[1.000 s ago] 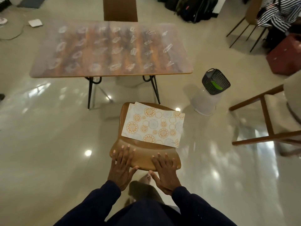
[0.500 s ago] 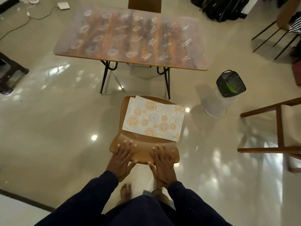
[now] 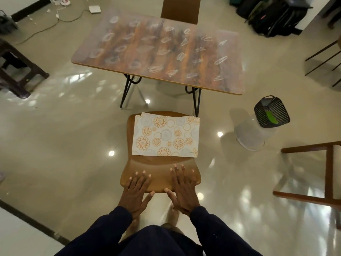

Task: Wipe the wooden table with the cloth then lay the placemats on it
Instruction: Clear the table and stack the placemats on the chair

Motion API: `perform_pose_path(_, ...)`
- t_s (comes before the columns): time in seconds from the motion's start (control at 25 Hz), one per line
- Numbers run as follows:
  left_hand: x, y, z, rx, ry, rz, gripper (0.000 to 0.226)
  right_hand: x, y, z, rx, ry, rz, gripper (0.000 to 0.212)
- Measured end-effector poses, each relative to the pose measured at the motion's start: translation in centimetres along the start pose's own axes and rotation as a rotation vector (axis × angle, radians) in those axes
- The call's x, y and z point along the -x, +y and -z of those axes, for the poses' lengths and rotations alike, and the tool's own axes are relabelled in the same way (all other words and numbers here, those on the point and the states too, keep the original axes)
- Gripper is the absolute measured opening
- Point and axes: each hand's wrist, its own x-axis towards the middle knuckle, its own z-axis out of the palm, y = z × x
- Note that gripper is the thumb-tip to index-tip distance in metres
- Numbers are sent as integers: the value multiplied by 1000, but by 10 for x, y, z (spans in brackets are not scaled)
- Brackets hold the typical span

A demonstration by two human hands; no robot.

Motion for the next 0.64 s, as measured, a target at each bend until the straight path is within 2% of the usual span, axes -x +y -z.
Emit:
perform_pose_path(0.2,-25,48,-14,67,3,106,68,-50,74,34,58,-93,180,90)
perform_pose_path(0.4,-49,65,-15,107,62,240,68,-91,97,54,120,-162,298,87)
perform_pose_path(0.56,-65,69,-8,116,105,319,71,-108,98,55,79,-133,290,79)
perform_pose_path(0.64,-70,73,-8,124,149,338,71,-112,96,53,21,-121,238,88)
